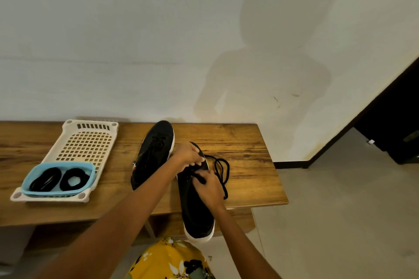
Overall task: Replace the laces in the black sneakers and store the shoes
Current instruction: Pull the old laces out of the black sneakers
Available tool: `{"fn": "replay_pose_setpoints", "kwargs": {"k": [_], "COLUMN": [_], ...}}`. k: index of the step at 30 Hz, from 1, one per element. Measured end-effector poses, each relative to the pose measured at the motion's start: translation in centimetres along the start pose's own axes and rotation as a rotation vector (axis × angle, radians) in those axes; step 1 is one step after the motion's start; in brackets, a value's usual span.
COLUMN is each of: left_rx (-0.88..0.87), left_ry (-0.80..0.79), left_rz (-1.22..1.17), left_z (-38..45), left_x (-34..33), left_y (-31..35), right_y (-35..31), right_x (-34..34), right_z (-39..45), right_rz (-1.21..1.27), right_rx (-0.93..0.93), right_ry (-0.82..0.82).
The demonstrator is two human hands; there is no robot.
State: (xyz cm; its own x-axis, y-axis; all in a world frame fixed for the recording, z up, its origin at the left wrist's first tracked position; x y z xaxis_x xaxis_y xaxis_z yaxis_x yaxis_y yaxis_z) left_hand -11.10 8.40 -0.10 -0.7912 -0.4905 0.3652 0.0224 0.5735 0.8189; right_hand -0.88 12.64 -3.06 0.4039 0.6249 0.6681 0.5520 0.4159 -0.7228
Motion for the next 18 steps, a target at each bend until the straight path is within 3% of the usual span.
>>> {"fn": "replay_pose_setpoints", "kwargs": {"k": [2, 4, 8, 13, 18], "left_rx": [0.057, 0.04, -0.153, -0.323, -0.339], "left_ry": [0.033, 0.083, 0.179, 0.058, 0.034], "left_rz": [-0.267, -0.366, -0.112, 0.24, 0.173], "left_z": [-0.3, -0.4, -0.5, -0.5, -0.8], "left_x": [-0.4, -0.5, 0.5, -0.5, 0.1], "left_y": [-1.4, -2.2, -1.0, -0.1, -0.2], "right_y": [0.5, 0.8, 1.4, 0.3, 0.3], "right_x": [-0.1, -0.6, -0.9, 0.6, 3.0], "right_z": [-0.1, -0.2, -0.5, 1.1, 3.0], "right_rz": [0.121, 0.23, 0.448, 0.425, 0.864], "right_rx": [-0.074, -0.132, -0.241, -0.191, -0.411], "right_ry": [0.006, 0.01, 0.037, 0.006, -0.114]}}
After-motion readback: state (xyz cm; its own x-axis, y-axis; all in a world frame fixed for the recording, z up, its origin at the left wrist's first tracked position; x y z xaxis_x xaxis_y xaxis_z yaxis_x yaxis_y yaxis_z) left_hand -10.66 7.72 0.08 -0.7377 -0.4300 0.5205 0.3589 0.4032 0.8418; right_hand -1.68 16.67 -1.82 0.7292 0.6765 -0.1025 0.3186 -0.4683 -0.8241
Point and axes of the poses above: each hand's wrist, its own z-axis towards the middle knuckle, its own x-axis out of the back of the hand, y = z × x, the point moved 10 cm from there along z, towards the middle knuckle, and after that the axes turned 6 degrees about -x, right-handed, at the moved point
